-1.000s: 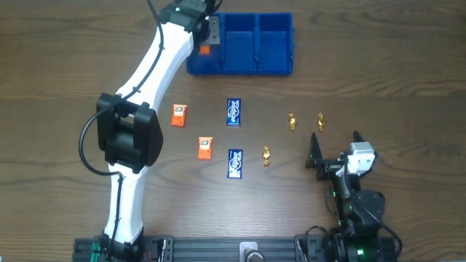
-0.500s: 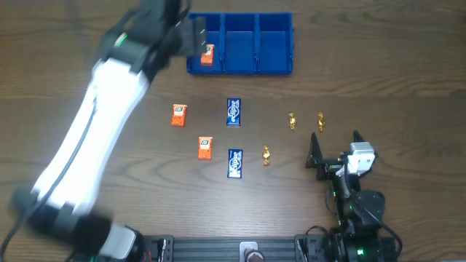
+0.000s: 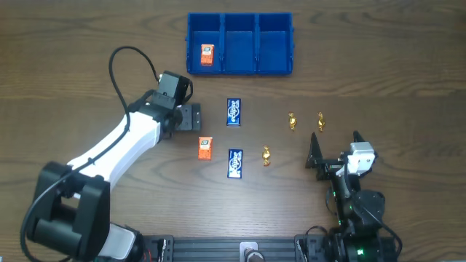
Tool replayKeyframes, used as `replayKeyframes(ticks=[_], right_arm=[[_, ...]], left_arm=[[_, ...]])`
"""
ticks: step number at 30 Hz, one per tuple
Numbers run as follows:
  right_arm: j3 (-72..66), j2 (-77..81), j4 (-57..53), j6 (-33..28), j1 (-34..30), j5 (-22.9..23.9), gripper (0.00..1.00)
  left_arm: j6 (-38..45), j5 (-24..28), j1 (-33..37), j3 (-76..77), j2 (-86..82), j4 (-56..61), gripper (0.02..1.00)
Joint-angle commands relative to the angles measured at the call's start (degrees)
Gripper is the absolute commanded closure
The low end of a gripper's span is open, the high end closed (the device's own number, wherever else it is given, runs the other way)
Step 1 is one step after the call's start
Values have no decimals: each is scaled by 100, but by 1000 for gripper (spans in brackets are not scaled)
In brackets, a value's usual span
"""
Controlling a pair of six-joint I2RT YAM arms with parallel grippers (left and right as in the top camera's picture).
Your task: Sort Candies Into Trays
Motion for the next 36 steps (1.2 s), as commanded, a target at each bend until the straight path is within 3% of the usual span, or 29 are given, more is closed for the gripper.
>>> replayKeyframes(ticks=[1,18,21,23,24,30,36], right_arm=[[-7,-37,-39,-37,22,9,3],[-7,-37,-42,-37,22,9,3],[-7,-37,-42,-37,22,9,3],[-7,-37,-42,-35,22,9,3],[-7,-37,-42,-37,22,9,3],[-7,-37,-42,-37,22,7,3],[-7,-37,-42,-37,22,9,3]], left_arm=[[-59,37,17,28,348,199,80],[245,293,280,28,846,527,194],[286,295,280,28,857,531,389],[289,293,280,28,857,538,638],[289,295,280,28,857,540,687],[173,293,280,319,584,334,774],[-22,26,133,1692,-433,-647,768]])
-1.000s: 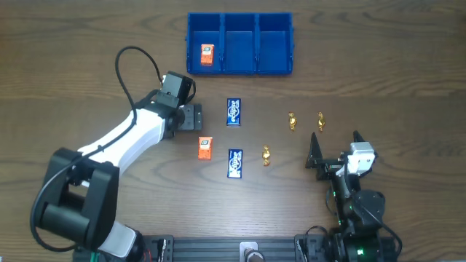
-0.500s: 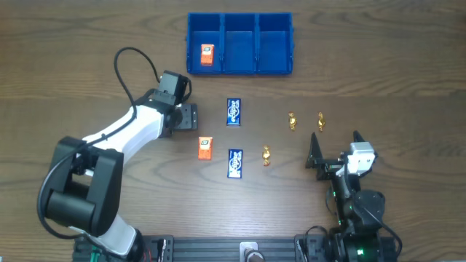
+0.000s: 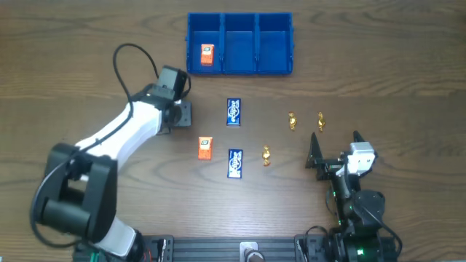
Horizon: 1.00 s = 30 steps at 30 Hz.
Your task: Sort Candies Into Trays
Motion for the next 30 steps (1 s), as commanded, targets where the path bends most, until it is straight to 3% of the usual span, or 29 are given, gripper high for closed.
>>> replayKeyframes(ticks=[1,4,13,18,22,24,26,28,30], right_arm=[[-7,-37,-39,-37,22,9,3],[-7,-37,-39,-37,22,9,3],[-7,-37,-39,-37,22,9,5],[-7,-37,-39,-37,22,9,3],[-7,-37,-39,-37,22,9,3],[-7,-37,-37,-37,22,9,3],[-7,-37,-39,-37,22,9,3],[-7,-37,-37,-37,22,9,3],[-7,-37,-39,-37,22,9,3]], left_arm=[[-173,-376,-170,1517,-859,-490,766],[-168,-675,-273,2500,-612,-575,766],[-131,-723,-271,5840,2308,-1714,759],[-175,-326,-271,6111,3075,-1871,752],[-258,-323,-269,6109,3217,-1967,726],[-256,-326,-264,6109,3217,-1958,603],[-258,-326,-264,6109,3217,-1928,347],[-258,-348,-264,6109,3141,-1895,189],[-262,-455,-286,6109,2938,-1917,152]])
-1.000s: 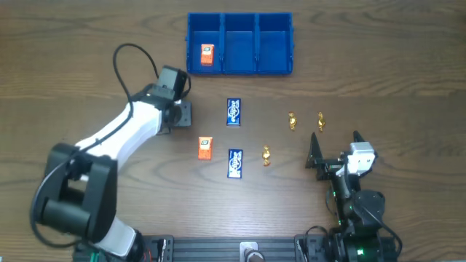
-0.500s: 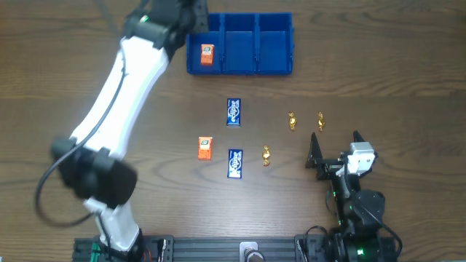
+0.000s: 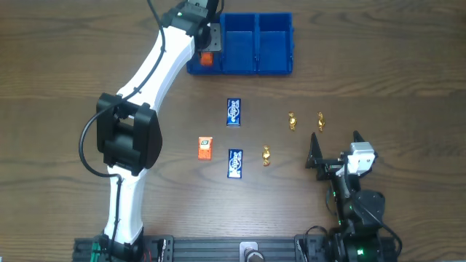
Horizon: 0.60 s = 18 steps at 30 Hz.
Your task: Sort Candies Into Trays
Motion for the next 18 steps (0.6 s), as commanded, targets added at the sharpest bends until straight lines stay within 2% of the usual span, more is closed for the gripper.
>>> replayKeyframes(ticks=[1,4,7,10,15,18], right_arm=[[-7,-39,-42,-37,22,9,3],[-7,-39,-42,-37,22,9,3],[-7,-39,-42,-37,22,9,3],[-7,-39,-42,-37,22,9,3],[-7,-39,-42,-37,22,9,3],[-7,-39,-42,-37,22,9,3]], left_arm=[[-11,-227,-28,138,-518,-33,143],[-9,-627,-221,-17,-1432,-199,132],[-273,-811,-533,-1075,-2761,-153,128],[-656,-809,-986,-2859,-4111,144,123],[-1303,-909,-1567,-5097,-5139,625,126],[-1812,-520,-1637,-6288,-5224,920,130]])
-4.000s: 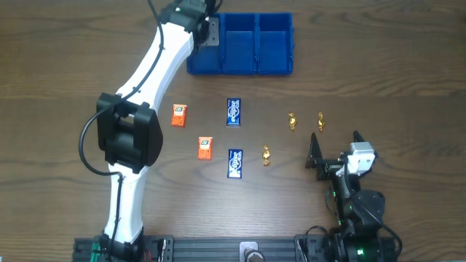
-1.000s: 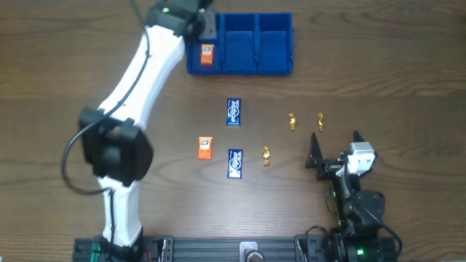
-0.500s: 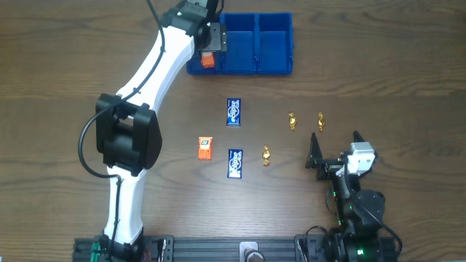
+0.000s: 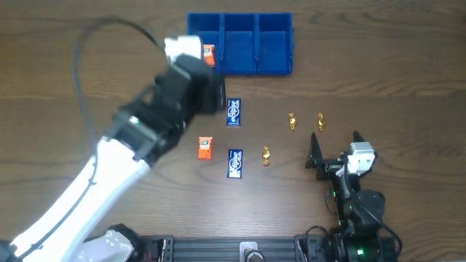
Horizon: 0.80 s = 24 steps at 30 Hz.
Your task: Sort Candies Into Trays
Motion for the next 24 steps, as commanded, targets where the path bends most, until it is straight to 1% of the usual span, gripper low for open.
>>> replayKeyframes(ticks=[1,2,5,11,24], right_arm=[[-7,-37,-44,-37,22,9,3],[-7,-37,-44,-37,22,9,3],[-7,-37,-44,-37,22,9,3],[-7,-37,-44,-37,22,9,3],[-7,-37,-44,-37,22,9,3]], left_arm=[[-955,389,-122,-1917,168,474,128],[-1001,503,-179,-2232,201,739,128],[-1106,511,-310,-2699,398,1196,132],[-1051,496,-455,-2708,940,1495,148],[-1034,494,-450,-2708,1646,1838,198]])
